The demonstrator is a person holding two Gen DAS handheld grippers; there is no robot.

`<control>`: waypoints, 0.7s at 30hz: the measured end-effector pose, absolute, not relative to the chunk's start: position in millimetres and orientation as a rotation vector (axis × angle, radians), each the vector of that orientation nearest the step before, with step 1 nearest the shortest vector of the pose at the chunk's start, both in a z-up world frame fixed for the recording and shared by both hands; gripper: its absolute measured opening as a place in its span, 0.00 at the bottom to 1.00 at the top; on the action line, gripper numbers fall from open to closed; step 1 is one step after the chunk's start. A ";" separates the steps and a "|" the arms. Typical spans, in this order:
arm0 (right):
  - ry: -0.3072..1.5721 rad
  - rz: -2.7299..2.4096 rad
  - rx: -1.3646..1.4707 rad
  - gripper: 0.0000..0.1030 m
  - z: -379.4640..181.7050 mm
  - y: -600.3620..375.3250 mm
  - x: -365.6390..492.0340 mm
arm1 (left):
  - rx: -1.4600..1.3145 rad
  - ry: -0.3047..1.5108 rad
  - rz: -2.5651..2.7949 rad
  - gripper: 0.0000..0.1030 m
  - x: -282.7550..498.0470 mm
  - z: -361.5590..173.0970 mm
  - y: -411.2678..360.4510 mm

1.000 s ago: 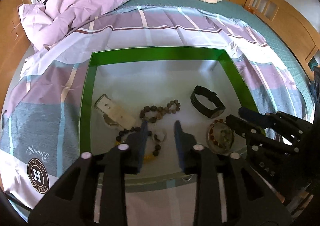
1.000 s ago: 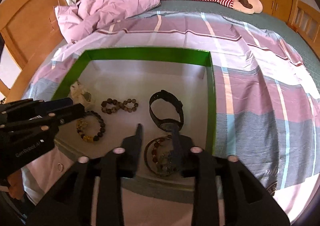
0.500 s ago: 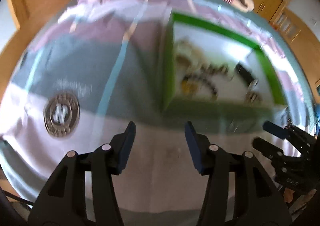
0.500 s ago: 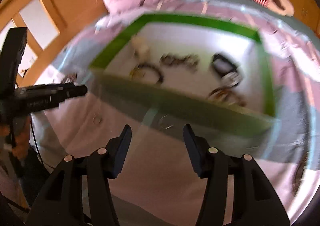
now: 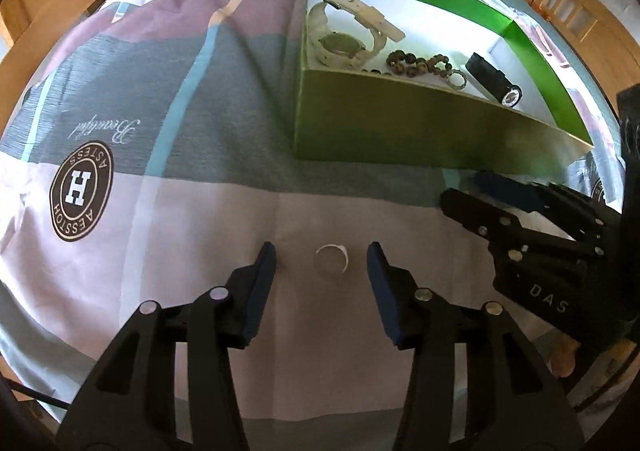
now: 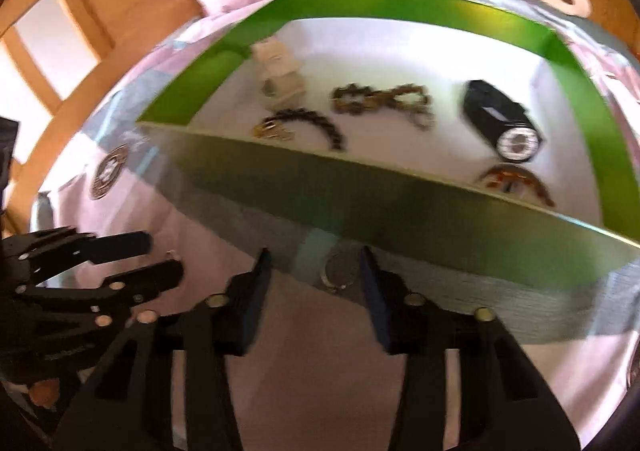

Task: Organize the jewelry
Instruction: 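Grasp a silver ring with the left tool while the right tool grasps another silver ring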

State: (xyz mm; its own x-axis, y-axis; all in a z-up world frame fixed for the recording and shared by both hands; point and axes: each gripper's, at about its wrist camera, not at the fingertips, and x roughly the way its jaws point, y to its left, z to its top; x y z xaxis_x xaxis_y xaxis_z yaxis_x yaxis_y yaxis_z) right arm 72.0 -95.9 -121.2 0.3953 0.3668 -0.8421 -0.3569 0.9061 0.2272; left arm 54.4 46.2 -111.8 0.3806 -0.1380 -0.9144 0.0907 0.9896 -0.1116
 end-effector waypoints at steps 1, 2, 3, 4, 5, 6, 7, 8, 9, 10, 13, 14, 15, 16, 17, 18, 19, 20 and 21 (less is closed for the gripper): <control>1.084 0.493 -0.004 0.29 -119.7 -94.5 68.1 | -0.045 1.171 -0.148 0.46 53.5 -111.5 46.5; 1.100 0.534 -0.004 0.27 -117.6 -94.2 64.6 | -0.047 1.169 -0.148 0.46 52.2 -111.2 47.7; 1.115 0.569 -0.001 0.26 -115.7 -94.3 60.3 | -0.052 1.168 -0.144 0.46 49.6 -109.8 50.0; 1.117 0.579 -0.007 0.26 -112.6 -96.1 55.1 | -0.056 1.167 -0.141 0.46 47.8 -108.9 52.4; 1.112 0.565 -0.016 0.26 -110.3 -98.4 51.9 | -0.061 1.164 -0.137 0.46 45.9 -107.9 54.4; 1.106 0.553 -0.021 0.26 -108.3 -100.5 49.7 | -0.065 1.161 -0.136 0.46 43.6 -106.6 57.0; 1.098 0.539 -0.020 0.26 -106.6 -103.5 48.0 | -0.069 1.158 -0.137 0.46 42.3 -105.8 58.5; 1.096 0.526 -0.019 0.27 -106.2 -104.6 48.8 | -0.069 1.157 -0.136 0.46 41.6 -105.5 59.0; 1.093 0.507 -0.019 0.28 -106.6 -105.5 49.1 | -0.067 1.156 -0.136 0.46 41.3 -105.5 59.1; 1.096 0.490 -0.024 0.29 -108.5 -106.9 50.2 | -0.066 1.157 -0.136 0.46 42.0 -106.0 58.9; 1.101 0.467 -0.053 0.29 -114.4 -101.6 55.5 | -0.063 1.160 -0.130 0.47 47.7 -110.2 54.7; 1.099 0.465 -0.060 0.29 -115.0 -104.3 55.6 | -0.061 1.160 -0.134 0.47 48.9 -111.0 53.1; 1.099 0.463 -0.067 0.29 -117.4 -100.8 56.1 | -0.053 1.159 -0.137 0.47 49.8 -111.7 50.8; 1.096 0.461 -0.072 0.29 -118.4 -98.7 56.6 | -0.043 1.160 -0.138 0.47 50.3 -112.3 48.3; 1.090 0.459 -0.079 0.29 -119.0 -96.1 57.1 | -0.035 1.159 -0.139 0.47 50.3 -113.0 46.5; 1.085 0.457 -0.085 0.29 -119.2 -94.3 57.7 | -0.021 1.157 -0.138 0.47 50.3 -113.7 44.0; 1.082 0.455 -0.093 0.29 -120.0 -91.1 58.1 | -0.011 1.157 -0.136 0.47 50.1 -114.7 42.5; 1.080 0.453 -0.102 0.29 -119.9 -89.1 58.2 | -0.001 1.158 -0.131 0.46 50.1 -116.1 41.2; 1.076 0.454 -0.111 0.29 -119.7 -87.3 57.9 | 0.011 1.156 -0.125 0.45 49.9 -117.3 39.7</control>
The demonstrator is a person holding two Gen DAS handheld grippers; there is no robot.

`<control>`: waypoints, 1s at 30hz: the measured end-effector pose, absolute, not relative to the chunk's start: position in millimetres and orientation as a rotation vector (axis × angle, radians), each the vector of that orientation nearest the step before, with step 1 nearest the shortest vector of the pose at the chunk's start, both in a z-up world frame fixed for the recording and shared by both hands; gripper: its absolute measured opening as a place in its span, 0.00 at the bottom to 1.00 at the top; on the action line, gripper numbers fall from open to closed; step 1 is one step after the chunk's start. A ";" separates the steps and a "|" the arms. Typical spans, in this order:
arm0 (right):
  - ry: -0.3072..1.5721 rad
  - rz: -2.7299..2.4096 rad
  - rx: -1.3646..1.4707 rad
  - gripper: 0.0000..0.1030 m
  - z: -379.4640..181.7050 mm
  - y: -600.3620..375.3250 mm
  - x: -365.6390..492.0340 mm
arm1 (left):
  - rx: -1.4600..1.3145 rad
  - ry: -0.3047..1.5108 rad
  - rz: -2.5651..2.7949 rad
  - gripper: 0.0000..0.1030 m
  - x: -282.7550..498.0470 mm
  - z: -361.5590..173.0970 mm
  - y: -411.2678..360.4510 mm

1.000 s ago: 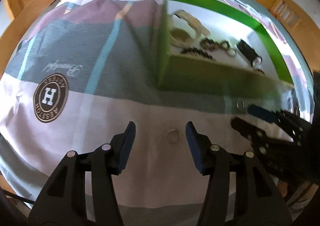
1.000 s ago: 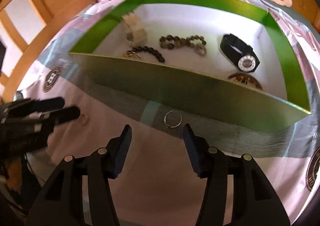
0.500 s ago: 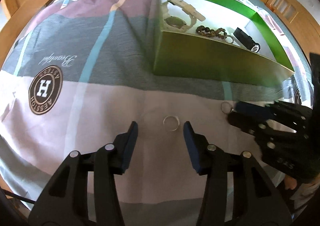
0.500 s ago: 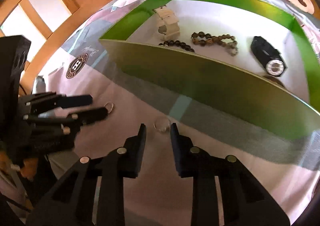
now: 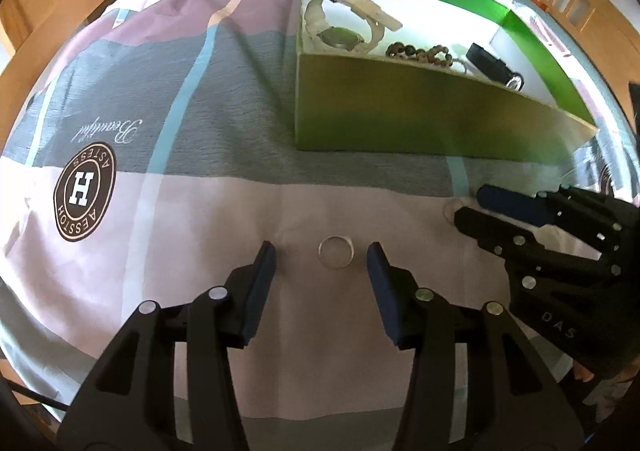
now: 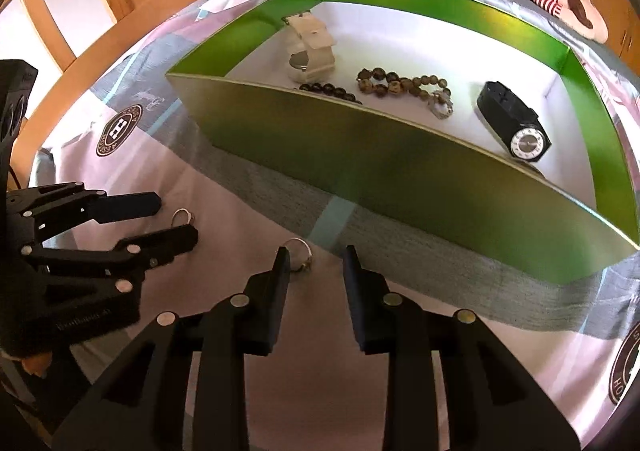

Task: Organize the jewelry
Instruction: 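Grasp a silver ring with the left tool while the right tool grasps another silver ring, then drop the silver ring into the green box with the left tool while the right drops its ring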

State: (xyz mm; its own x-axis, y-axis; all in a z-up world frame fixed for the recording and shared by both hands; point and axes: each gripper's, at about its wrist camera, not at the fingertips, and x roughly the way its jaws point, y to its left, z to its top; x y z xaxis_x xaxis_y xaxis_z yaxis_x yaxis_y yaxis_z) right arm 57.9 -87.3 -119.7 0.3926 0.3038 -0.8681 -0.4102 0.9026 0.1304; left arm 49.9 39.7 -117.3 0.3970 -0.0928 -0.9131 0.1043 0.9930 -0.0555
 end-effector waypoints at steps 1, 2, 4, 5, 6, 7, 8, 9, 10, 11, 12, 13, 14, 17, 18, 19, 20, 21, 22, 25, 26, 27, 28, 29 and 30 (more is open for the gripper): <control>1.072 0.462 -0.125 0.29 -119.5 -84.2 56.7 | 0.019 1.151 -0.122 0.45 49.8 -117.6 38.9; 1.069 0.471 -0.137 0.29 -119.4 -81.6 55.3 | 0.025 1.148 -0.120 0.43 49.6 -117.8 38.3; 1.063 0.480 -0.160 0.29 -119.1 -77.6 52.6 | 0.028 1.144 -0.118 0.41 49.4 -118.1 39.0; 1.061 0.482 -0.167 0.29 -119.2 -76.2 51.8 | 0.025 1.143 -0.119 0.40 49.3 -118.0 39.9; 1.060 0.483 -0.169 0.29 -119.9 -74.3 51.9 | 0.020 1.144 -0.122 0.40 49.5 -117.9 41.5; 1.061 0.484 -0.170 0.29 -120.7 -73.8 52.0 | 0.017 1.144 -0.124 0.40 49.7 -118.1 42.1; 1.060 0.484 -0.174 0.29 -121.3 -72.9 52.3 | 0.016 1.145 -0.125 0.39 50.0 -118.1 42.3; 1.057 0.484 -0.178 0.29 -121.4 -72.0 52.3 | 0.018 1.145 -0.125 0.39 50.0 -118.2 42.3; 1.054 0.485 -0.184 0.29 -121.2 -70.9 52.1 | 0.019 1.145 -0.123 0.39 49.9 -118.2 42.0; 1.052 0.490 -0.189 0.29 -121.2 -69.8 51.9 | 0.020 1.146 -0.120 0.39 49.8 -118.3 41.6; 1.051 0.496 -0.195 0.27 -121.5 -68.3 51.7 | 0.021 1.146 -0.117 0.39 50.2 -118.2 40.8; 1.052 0.504 -0.193 0.25 -121.9 -67.7 51.4 | 0.024 1.147 -0.115 0.39 49.7 -118.1 40.2; 1.053 0.502 -0.194 0.19 -122.2 -67.1 51.1 | 0.025 1.145 -0.112 0.37 49.4 -118.0 40.0; 1.060 0.499 -0.172 0.19 -119.9 -70.5 50.5 | 0.017 1.141 -0.106 0.17 49.4 -116.6 42.1; 1.061 0.496 -0.162 0.19 -118.4 -73.0 49.6 | 0.006 1.142 -0.113 0.17 49.3 -115.5 43.8; 1.060 0.493 -0.159 0.19 -117.0 -75.3 48.7 | 0.003 1.142 -0.115 0.17 49.1 -114.9 44.8; 1.058 0.488 -0.156 0.19 -114.9 -78.1 47.5 | 0.001 1.142 -0.115 0.17 48.6 -114.0 45.8; 1.054 0.484 -0.152 0.19 -111.7 -81.8 46.1 | -0.001 1.139 -0.112 0.17 47.9 -112.6 46.7; 1.044 0.481 -0.144 0.19 -106.1 -86.9 44.3 | -0.006 1.136 -0.112 0.17 47.1 -110.8 47.6; 0.999 0.467 -0.121 0.19 -84.7 -103.1 42.5 | -0.029 1.117 -0.125 0.17 45.6 -99.2 49.8; 0.980 0.459 -0.113 0.19 -76.7 -108.2 43.3 | -0.027 1.109 -0.129 0.17 45.9 -93.2 48.7; 0.955 0.447 -0.096 0.19 -66.0 -115.3 45.4 | -0.024 1.098 -0.134 0.17 47.3 -86.6 47.0; 0.932 0.436 -0.076 0.19 -55.8 -122.0 48.2 | -0.023 1.085 -0.143 0.17 49.1 -79.7 45.6; 0.911 0.426 -0.058 0.19 -47.3 -128.0 50.8 | -0.025 1.065 -0.157 0.17 52.2 -69.8 42.3; 0.888 0.413 -0.039 0.19 -37.9 -135.5 54.6 | -0.027 1.052 -0.167 0.17 55.6 -62.6 38.7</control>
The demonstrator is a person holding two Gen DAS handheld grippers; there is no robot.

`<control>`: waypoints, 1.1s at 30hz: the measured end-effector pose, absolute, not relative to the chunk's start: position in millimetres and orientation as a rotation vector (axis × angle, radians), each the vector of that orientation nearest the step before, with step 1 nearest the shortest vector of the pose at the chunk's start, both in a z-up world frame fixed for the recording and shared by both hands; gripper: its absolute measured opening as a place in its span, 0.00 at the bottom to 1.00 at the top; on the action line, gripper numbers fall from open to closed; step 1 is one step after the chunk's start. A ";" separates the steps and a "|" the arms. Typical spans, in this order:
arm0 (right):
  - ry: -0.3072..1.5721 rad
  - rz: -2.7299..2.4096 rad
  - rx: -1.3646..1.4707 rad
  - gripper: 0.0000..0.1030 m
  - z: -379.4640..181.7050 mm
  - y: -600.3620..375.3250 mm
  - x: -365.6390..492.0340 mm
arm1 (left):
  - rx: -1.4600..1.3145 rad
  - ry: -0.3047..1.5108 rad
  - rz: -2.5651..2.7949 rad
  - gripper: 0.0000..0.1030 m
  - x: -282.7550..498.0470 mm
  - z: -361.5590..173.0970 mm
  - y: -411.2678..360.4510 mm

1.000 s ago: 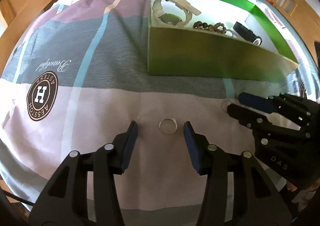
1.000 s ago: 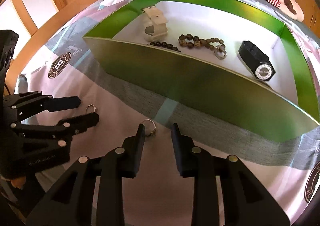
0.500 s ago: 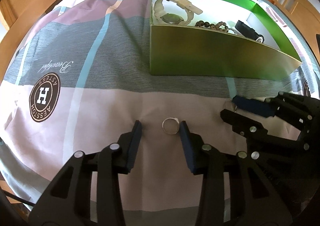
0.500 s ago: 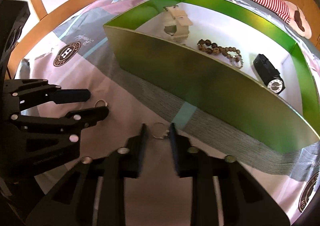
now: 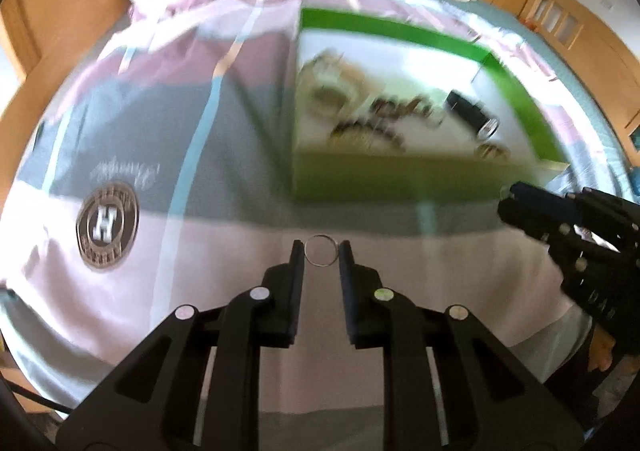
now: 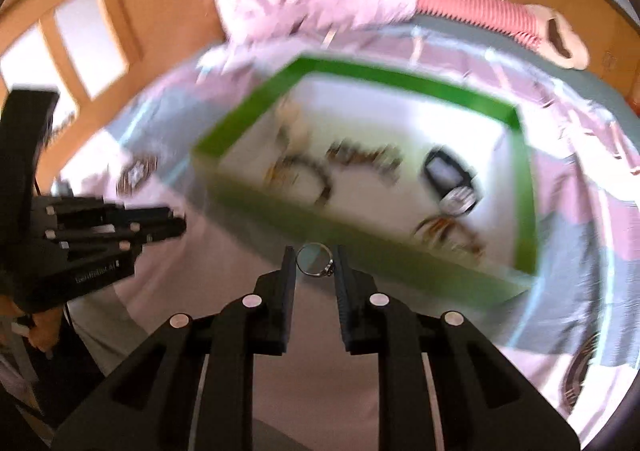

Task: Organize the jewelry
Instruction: 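Drop the silver ring into the green box with the left tool while the right drops its ring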

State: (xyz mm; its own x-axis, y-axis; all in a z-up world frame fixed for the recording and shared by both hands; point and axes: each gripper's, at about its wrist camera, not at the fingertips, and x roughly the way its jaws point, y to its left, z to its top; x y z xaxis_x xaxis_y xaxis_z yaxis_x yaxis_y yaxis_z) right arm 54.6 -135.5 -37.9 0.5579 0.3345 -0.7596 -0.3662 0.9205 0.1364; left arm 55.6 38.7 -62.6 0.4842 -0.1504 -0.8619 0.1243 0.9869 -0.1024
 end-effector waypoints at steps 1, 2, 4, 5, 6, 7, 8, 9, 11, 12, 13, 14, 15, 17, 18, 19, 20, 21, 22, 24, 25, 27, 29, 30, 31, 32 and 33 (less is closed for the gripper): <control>0.870 0.399 -0.025 0.19 -30.7 -141.7 58.7 | -0.027 1.040 -0.177 0.17 59.7 -55.7 34.4; 0.858 0.380 -0.014 0.19 -25.8 -147.2 63.1 | -0.019 1.028 -0.185 0.17 64.1 -49.1 29.1; 0.852 0.330 -0.001 0.19 -21.0 -159.8 75.8 | 0.010 1.001 -0.199 0.17 75.8 -35.3 14.4; 0.857 0.314 0.002 0.19 -21.3 -163.5 81.0 | 0.019 0.989 -0.209 0.17 81.3 -30.5 7.5; 0.866 0.294 0.006 0.19 -23.6 -167.2 87.4 | 0.027 0.981 -0.222 0.17 89.4 -25.9 -1.4; 0.881 0.272 0.008 0.19 -27.7 -171.3 94.8 | 0.032 0.980 -0.235 0.17 96.9 -23.6 -8.9; 0.894 0.258 0.006 0.19 -31.9 -172.6 99.8 | 0.035 0.983 -0.246 0.17 103.8 -23.1 -15.8; 0.906 0.244 0.003 0.19 -37.0 -172.8 103.9 | 0.041 0.989 -0.258 0.17 112.5 -23.5 -24.7; 0.924 0.228 0.000 0.19 -47.0 -178.4 107.5 | 0.057 0.995 -0.267 0.17 125.0 -27.1 -37.8; 0.931 0.225 0.000 0.19 -50.7 -178.7 110.2 | 0.066 0.998 -0.272 0.17 132.0 -30.0 -44.2; 0.938 0.219 -0.001 0.19 -54.0 -179.9 112.8 | 0.071 1.002 -0.277 0.17 137.0 -33.2 -47.8; 0.942 0.217 -0.005 0.19 -56.1 -180.5 114.8 | 0.077 1.005 -0.283 0.18 141.3 -36.7 -51.9; 0.943 0.224 -0.012 0.19 -56.6 -178.9 114.9 | 0.088 1.010 -0.293 0.18 146.5 -41.9 -56.9; 0.923 0.249 -0.036 0.33 -54.7 -177.2 112.7 | 0.106 1.012 -0.299 0.19 150.8 -49.7 -61.8; 0.906 0.248 -0.044 0.48 -51.5 -177.8 109.1 | 0.108 1.013 -0.300 0.24 151.7 -51.7 -62.5; 0.890 0.242 -0.046 0.50 -48.0 -179.5 105.5 | 0.101 1.016 -0.306 0.29 151.0 -51.5 -60.5; 0.881 0.241 -0.044 0.50 -44.9 -182.6 102.3 | 0.082 1.010 -0.313 0.41 148.8 -47.8 -56.1; 0.876 0.243 -0.035 0.50 -41.9 -186.5 98.7 | 0.067 0.997 -0.311 0.46 146.5 -43.7 -52.2; 0.874 0.240 -0.023 0.50 -39.4 -191.5 95.1 | 0.049 0.978 -0.308 0.51 143.0 -37.9 -47.6; 0.874 0.218 0.007 0.53 -35.5 -204.3 84.8 | 0.020 0.959 -0.299 0.54 135.3 -25.7 -35.4; 0.875 0.208 0.026 0.56 -34.1 -209.7 80.0 | 0.009 0.952 -0.293 0.58 130.3 -20.8 -29.4; 0.874 0.186 0.082 0.70 -33.8 -226.6 64.6 | -0.007 0.932 -0.272 0.67 115.6 -13.6 -17.0; 0.894 0.172 0.123 0.76 -38.9 -238.6 52.5 | -0.009 0.929 -0.255 0.74 99.2 -12.5 -7.9; 0.919 0.154 0.133 0.78 -45.3 -245.1 44.7 | -0.009 0.933 -0.238 0.79 87.9 -15.3 -3.4; 0.936 0.142 0.133 0.78 -50.3 -247.3 39.5 | -0.012 0.938 -0.228 0.80 82.4 -17.5 -1.3; 0.960 0.126 0.130 0.78 -57.0 -250.0 34.2 | -0.019 0.954 -0.217 0.80 72.6 -24.6 1.7; 0.977 0.118 0.127 0.78 -61.8 -250.9 30.6 | -0.023 0.970 -0.211 0.80 67.5 -29.8 3.1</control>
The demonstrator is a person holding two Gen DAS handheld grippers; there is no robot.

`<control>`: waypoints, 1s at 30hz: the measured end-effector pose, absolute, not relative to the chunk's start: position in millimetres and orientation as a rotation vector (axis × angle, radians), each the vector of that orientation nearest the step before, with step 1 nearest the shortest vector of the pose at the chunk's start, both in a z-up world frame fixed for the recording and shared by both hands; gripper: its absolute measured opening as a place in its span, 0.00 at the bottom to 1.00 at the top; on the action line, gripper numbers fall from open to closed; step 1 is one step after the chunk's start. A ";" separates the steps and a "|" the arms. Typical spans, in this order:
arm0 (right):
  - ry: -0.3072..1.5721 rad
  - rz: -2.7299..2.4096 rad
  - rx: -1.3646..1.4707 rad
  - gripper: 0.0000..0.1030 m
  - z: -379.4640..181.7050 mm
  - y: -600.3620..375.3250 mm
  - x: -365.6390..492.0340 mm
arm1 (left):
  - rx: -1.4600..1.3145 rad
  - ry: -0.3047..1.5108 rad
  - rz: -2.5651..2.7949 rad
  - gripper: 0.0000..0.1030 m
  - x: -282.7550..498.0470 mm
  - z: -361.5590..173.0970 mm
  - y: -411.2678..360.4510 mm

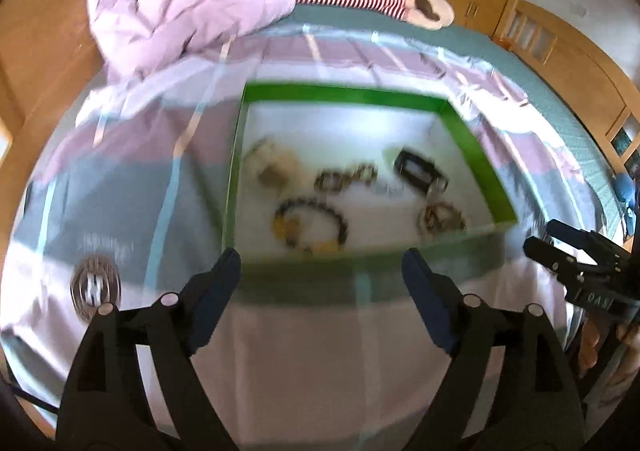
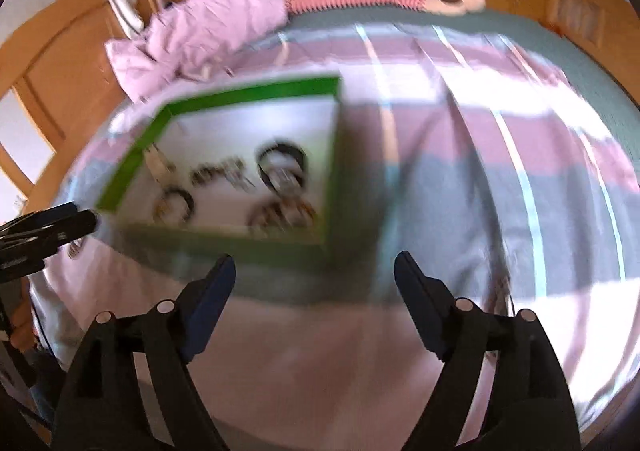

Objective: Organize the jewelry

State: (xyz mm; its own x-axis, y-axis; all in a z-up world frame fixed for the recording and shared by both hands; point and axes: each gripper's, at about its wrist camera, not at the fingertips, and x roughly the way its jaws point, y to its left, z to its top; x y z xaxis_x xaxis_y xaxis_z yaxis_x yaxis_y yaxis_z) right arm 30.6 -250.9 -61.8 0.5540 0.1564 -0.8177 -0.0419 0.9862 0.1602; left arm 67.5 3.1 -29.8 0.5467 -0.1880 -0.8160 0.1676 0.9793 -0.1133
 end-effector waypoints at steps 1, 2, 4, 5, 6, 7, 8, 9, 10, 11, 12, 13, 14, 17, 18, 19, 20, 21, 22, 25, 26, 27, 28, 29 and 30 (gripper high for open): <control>0.999 0.110 0.127 0.78 -67.1 -251.6 26.6 | -0.027 0.988 -0.202 0.80 63.5 -35.5 4.3; 1.014 0.105 0.129 0.78 -70.6 -251.5 23.4 | -0.033 1.004 -0.190 0.80 59.5 -40.9 5.7; 1.020 0.107 0.140 0.78 -71.0 -248.6 20.6 | -0.053 1.027 -0.182 0.81 54.4 -48.2 6.2; 1.016 0.108 0.139 0.78 -68.4 -245.5 20.6 | -0.060 1.033 -0.184 0.82 53.6 -49.2 5.8; 1.012 0.107 0.132 0.78 -65.8 -243.3 21.2 | -0.058 1.032 -0.180 0.82 52.7 -48.9 5.7; 0.998 0.105 0.117 0.78 -60.3 -238.1 22.2 | -0.055 1.029 -0.175 0.82 52.6 -47.4 5.2; 0.983 0.105 0.105 0.78 -55.4 -234.0 22.6 | -0.052 1.020 -0.169 0.83 52.6 -43.6 4.8; 0.968 0.107 0.094 0.82 -50.6 -229.6 23.5 | -0.051 1.007 -0.165 0.84 52.1 -38.9 4.5; 0.949 0.111 0.080 0.83 -44.3 -223.4 25.4 | -0.049 0.995 -0.162 0.85 50.7 -34.5 3.7; 0.931 0.114 0.064 0.84 -38.1 -217.1 27.7 | -0.047 0.983 -0.158 0.87 50.5 -30.0 3.2; 0.920 0.114 0.052 0.87 -33.8 -213.6 29.9 | -0.043 0.970 -0.153 0.88 51.3 -24.2 2.7; 0.912 0.114 0.033 0.88 -28.8 -207.4 33.7 | -0.038 0.961 -0.150 0.88 52.3 -19.8 1.8; 0.910 0.111 0.015 0.91 -25.1 -202.7 38.2 | -0.035 0.958 -0.148 0.88 53.4 -16.9 1.0; 0.891 0.111 -0.026 0.91 -15.5 -188.8 49.0 | -0.015 0.942 -0.134 0.90 59.3 -6.9 -3.6; 0.891 0.115 -0.043 0.91 -13.4 -183.0 53.7 | -0.010 0.941 -0.127 0.91 61.3 -4.7 -5.0; 0.891 0.114 -0.052 0.91 -12.7 -180.0 56.7 | -0.007 0.944 -0.124 0.93 63.2 -3.6 -5.5; 0.891 0.107 -0.062 0.91 -12.0 -177.1 59.6 | -0.003 0.952 -0.121 0.94 66.6 -2.4 -7.5; 0.891 0.100 -0.068 0.91 -11.0 -174.5 62.4 | -0.001 0.951 -0.121 0.94 67.9 -1.5 -8.5; 0.894 0.093 -0.070 0.91 -10.6 -172.2 65.7 | 0.004 0.949 -0.121 0.94 69.7 -0.3 -9.3; 0.895 0.073 -0.061 0.91 -11.8 -172.0 72.8 | 0.010 0.945 -0.117 0.96 74.1 1.5 -10.7; 0.895 0.065 -0.059 0.93 -12.4 -172.1 73.4 | 0.006 0.946 -0.119 0.96 75.3 1.8 -11.0; 0.892 0.051 -0.059 0.97 -12.8 -173.3 74.3 | 0.002 0.948 -0.120 0.96 76.8 1.8 -10.8; 0.873 0.043 -0.059 0.97 -12.5 -175.0 74.0 | 0.001 0.948 -0.117 0.96 77.6 1.8 -10.7; 0.853 0.040 -0.058 0.97 -12.0 -176.6 72.6 | 0.002 0.946 -0.110 0.96 78.6 1.9 -10.6; 0.844 0.036 -0.058 0.97 -11.7 -177.6 71.7 | 0.005 0.946 -0.098 0.96 79.3 1.8 -10.9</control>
